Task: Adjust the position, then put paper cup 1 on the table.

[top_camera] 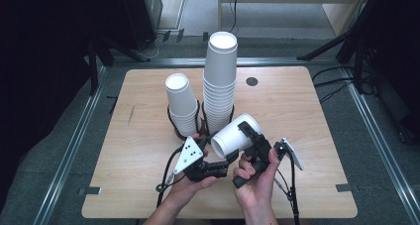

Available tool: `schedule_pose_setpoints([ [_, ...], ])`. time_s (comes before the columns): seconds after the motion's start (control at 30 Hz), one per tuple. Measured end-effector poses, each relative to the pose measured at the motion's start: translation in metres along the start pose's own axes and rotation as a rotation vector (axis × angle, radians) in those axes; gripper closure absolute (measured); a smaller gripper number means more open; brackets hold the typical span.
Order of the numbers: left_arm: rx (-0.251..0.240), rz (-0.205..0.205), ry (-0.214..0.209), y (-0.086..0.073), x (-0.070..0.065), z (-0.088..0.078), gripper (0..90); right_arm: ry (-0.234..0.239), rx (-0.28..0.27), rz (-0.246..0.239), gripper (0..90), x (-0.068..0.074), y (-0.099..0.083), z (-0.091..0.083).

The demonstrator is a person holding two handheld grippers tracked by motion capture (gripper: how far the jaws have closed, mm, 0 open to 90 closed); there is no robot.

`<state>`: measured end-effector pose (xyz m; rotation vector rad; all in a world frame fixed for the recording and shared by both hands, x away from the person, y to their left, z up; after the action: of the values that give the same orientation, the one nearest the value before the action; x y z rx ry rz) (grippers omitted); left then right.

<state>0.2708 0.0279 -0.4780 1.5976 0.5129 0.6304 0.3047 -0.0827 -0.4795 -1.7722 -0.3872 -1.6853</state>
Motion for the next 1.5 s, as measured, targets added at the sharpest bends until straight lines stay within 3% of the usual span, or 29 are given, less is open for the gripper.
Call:
schedule_pose_setpoints([
  [0.07, 0.020, -0.012, -0.005, 0.000, 0.000, 0.000, 13.5, 0.002, -0.008, -0.014, 13.6, 0.001, 0.000, -0.001],
  [0.27, 0.069, -0.034, -0.012, -0.003, 0.006, -0.001, 10.0, 0.003, -0.044, -0.086, 13.7, 0.007, 0.003, -0.005],
  [0.33, 0.090, -0.034, -0.034, -0.003, 0.006, -0.001, 9.8, 0.011, -0.053, -0.103, 13.8, 0.010, 0.006, -0.006],
  [0.4, 0.102, -0.029, -0.051, -0.003, 0.005, -0.002, 8.3, 0.032, -0.069, -0.163, 13.8, 0.016, 0.008, -0.008],
  [0.6, 0.119, -0.036, -0.093, 0.000, 0.004, -0.005, 3.0, 0.024, -0.092, -0.245, 13.8, 0.020, 0.013, -0.008],
  [0.77, 0.131, -0.047, -0.095, 0.000, 0.008, -0.007, 1.8, 0.014, -0.125, -0.386, 13.6, 0.023, 0.014, -0.007],
  [0.8, 0.131, -0.051, -0.094, 0.000, 0.009, -0.007, 1.7, 0.007, -0.146, -0.464, 13.5, 0.025, 0.015, -0.007],
  [0.83, 0.131, -0.053, -0.093, 0.000, 0.010, -0.008, 1.7, 0.007, -0.146, -0.464, 13.5, 0.025, 0.015, -0.007],
  [0.97, 0.139, -0.062, -0.084, 0.000, 0.015, -0.009, 1.7, -0.009, -0.168, -0.583, 13.3, 0.032, 0.019, -0.007],
  [1.03, 0.143, -0.066, -0.079, -0.001, 0.017, -0.010, 1.7, -0.016, -0.175, -0.605, 13.2, 0.034, 0.020, -0.008],
  [1.17, 0.144, -0.069, -0.067, 0.000, 0.020, -0.013, 1.7, -0.076, -0.216, -0.763, 13.2, 0.043, 0.027, -0.009],
  [1.43, 0.155, -0.083, -0.056, -0.002, 0.026, -0.014, 1.7, -0.142, -0.258, -0.957, 13.0, 0.054, 0.032, -0.007],
  [1.5, 0.155, -0.086, -0.052, -0.003, 0.028, -0.015, 1.7, -0.132, -0.258, -0.989, 12.9, 0.055, 0.032, -0.005],
])
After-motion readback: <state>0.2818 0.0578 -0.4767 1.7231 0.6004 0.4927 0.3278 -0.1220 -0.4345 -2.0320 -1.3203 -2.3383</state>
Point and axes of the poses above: each handheld gripper's, and its own axes: z roughly forward along the jaws, y roughly out of its top, x roughly to its left, the point moved 7 cm from there along z, roughly forward along the jaws, and after that the axes turned 14 degrees about z, right-handed, at the moved point
